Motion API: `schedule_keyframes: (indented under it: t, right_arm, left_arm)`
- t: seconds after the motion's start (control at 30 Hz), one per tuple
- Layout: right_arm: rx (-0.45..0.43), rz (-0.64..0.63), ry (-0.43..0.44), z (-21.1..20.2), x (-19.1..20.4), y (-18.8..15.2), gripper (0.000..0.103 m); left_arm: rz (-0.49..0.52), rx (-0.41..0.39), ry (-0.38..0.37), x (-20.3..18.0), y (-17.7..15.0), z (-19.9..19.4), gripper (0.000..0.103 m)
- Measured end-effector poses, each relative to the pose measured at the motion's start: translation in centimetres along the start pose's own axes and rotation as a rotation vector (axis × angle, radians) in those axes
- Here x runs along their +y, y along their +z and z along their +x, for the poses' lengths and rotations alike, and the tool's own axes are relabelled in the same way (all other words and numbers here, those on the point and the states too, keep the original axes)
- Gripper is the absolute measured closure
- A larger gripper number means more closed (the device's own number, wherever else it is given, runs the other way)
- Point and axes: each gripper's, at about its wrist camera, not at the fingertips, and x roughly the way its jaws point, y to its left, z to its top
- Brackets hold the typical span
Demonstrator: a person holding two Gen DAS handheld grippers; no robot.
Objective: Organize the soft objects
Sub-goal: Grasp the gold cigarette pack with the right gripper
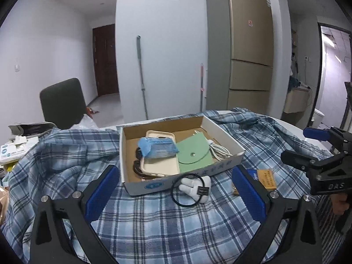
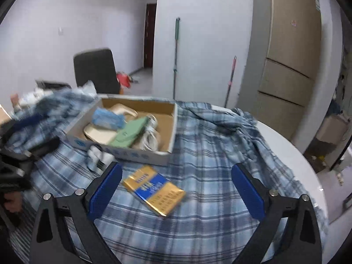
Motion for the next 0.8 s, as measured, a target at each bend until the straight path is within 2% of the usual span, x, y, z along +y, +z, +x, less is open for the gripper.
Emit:
schedule_keyframes:
  t: [0.1, 0.23, 0.27, 0.3, 0.37, 0.47, 0.7, 0.8]
  right_arm:
    - [0.055, -0.021, 0.006, 0.9, -0.4, 0.2, 0.009]
    - [0.131, 0.039, 0.092, 2.4, -1.1, 0.6, 0.02]
    - [0.144, 0.057, 0.103, 2.9, -1.3, 0.7, 0.029]
    - [0.159, 0.072, 0.106, 3.5, -1.3, 0.8, 0.034]
    - [0.199, 0.102, 0.107, 4.9, -1.5, 0.7, 0.053]
    - [0.263, 0.138, 0.128, 7.2, -1.9, 0.4, 0.07]
    - [0.373, 0.227, 0.165, 9.4, -3.4, -1.2, 0.072]
    - [0.395, 0.259, 0.23, 9.1, -3.8, -2.0, 0.072]
  left_arm:
    - [0.006, -0.004, -0.001, -0.1, -0.1, 0.0, 0.0]
    - [0.003, -0.013, 0.003, -0.1, -0.2, -0.1, 0.0]
    - [-0.001, -0.019, 0.008, 0.0, -0.2, -0.2, 0.0]
    - [-0.006, -0.025, 0.014, 0.1, -0.1, -0.3, 0.0]
    - [-0.022, -0.038, 0.026, 0.3, -0.2, -0.6, 0.0]
    - [-0.034, -0.038, 0.026, 0.6, -0.1, -0.6, 0.0]
    - [-0.036, -0.033, 0.018, 0.6, -0.1, -0.6, 0.0]
    - [-0.038, -0.028, 0.015, 0.6, -0.1, -0.6, 0.0]
